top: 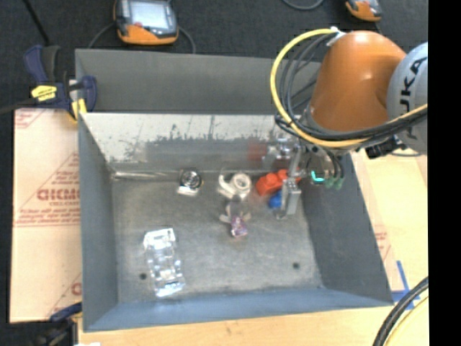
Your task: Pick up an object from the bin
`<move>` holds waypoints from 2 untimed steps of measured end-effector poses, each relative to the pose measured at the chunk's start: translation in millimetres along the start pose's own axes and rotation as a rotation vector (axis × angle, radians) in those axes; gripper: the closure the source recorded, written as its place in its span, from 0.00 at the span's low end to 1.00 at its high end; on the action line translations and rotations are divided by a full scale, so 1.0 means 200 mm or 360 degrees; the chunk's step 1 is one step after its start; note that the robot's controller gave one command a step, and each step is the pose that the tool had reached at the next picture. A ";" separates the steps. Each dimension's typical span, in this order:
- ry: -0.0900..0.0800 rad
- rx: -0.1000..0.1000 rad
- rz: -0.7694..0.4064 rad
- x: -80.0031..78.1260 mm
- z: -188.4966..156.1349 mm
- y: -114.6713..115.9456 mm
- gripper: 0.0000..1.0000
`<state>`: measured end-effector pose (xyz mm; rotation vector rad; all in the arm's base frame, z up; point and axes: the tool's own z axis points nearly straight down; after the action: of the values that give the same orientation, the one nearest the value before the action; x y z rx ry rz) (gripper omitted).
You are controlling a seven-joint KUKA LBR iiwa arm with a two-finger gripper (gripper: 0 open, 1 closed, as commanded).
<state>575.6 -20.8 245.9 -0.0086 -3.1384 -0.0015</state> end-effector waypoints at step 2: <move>-0.0007 0.0008 -0.0093 -0.25 0.89 -0.42 0.00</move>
Offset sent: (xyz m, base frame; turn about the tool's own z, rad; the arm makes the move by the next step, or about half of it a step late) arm 0.0524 -0.0015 -0.0946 -0.0514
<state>624.9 -104.8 67.3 0.0833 -3.1420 0.0060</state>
